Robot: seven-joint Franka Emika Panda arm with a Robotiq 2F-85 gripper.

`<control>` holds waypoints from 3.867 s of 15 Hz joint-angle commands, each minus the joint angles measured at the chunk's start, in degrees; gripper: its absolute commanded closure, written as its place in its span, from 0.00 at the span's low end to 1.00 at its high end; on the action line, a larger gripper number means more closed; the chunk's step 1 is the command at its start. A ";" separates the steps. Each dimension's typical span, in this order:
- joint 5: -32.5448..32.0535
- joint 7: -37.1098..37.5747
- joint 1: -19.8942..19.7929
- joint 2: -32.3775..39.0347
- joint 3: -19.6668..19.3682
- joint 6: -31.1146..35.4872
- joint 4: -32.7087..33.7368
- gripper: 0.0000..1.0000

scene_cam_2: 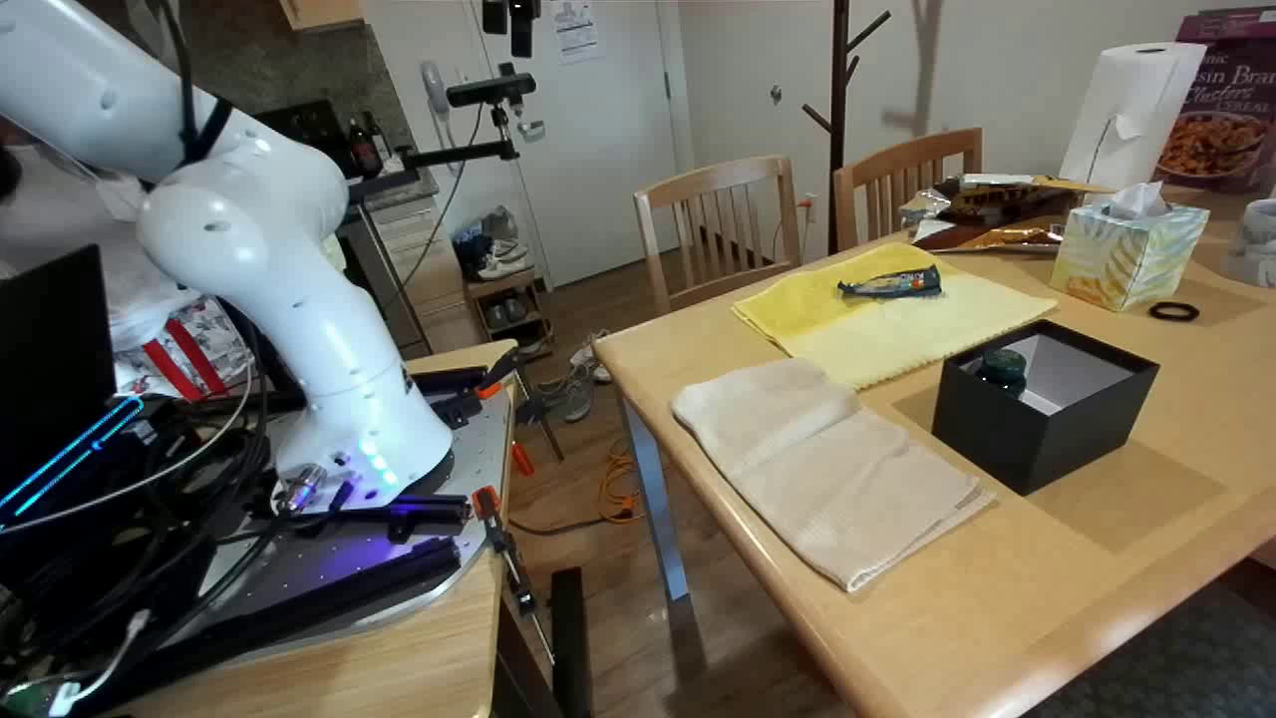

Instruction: Pick up the bottle from the black box and put it on the table.

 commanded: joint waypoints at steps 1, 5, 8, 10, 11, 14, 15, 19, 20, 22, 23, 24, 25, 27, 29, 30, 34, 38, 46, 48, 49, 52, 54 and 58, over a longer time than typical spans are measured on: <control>-0.27 0.40 0.89 0.20 -0.63 -0.14 0.15 0.00; -0.27 0.40 0.89 0.20 -0.63 -0.14 0.15 0.00; -0.27 0.40 0.89 0.20 -0.63 -0.14 0.15 0.00; -1.01 -0.73 1.34 -0.49 -0.81 1.92 -0.42 0.00; -1.95 -1.33 1.46 -0.54 -0.88 3.89 -0.86 0.00; -3.32 -7.24 2.39 0.64 -3.73 14.89 -3.66 0.00; -3.40 -8.49 2.33 1.11 -4.62 18.51 -4.53 0.00; -3.36 -15.21 0.86 7.25 -10.19 32.16 -5.15 0.00; -2.85 -17.28 0.81 9.88 -11.70 34.94 -4.12 0.00; -1.91 -21.62 0.94 15.46 -14.27 40.40 -1.70 0.00; -1.33 -23.53 1.06 18.18 -15.26 42.36 -0.37 0.00; -0.61 -25.20 1.13 21.39 -16.12 44.29 1.36 0.00; 0.11 -26.74 1.14 24.25 -16.75 45.47 3.17 0.00; 2.16 -29.09 0.99 30.51 -17.58 46.31 7.69 0.00; 4.36 -31.11 0.51 35.64 -17.86 43.69 13.51 0.00; 5.53 -32.14 0.12 38.25 -17.98 42.54 16.48 0.00; 9.65 -34.26 -2.39 45.90 -18.02 37.13 27.17 0.00; 12.78 -34.67 -4.69 48.55 -17.30 28.84 33.00 0.00; 9.19 -24.84 -4.80 54.03 -18.95 28.00 37.99 0.00; 10.49 -23.31 -5.78 56.79 -19.61 27.14 40.16 0.00; 11.45 -23.67 -6.42 57.70 -19.62 27.25 40.83 0.00; 12.44 -24.17 -8.16 61.64 -19.46 28.60 43.76 0.00; 11.75 -24.29 -8.57 64.56 -19.44 31.17 44.96 0.00; 10.47 -26.33 -9.21 70.17 -19.02 35.33 47.36 0.00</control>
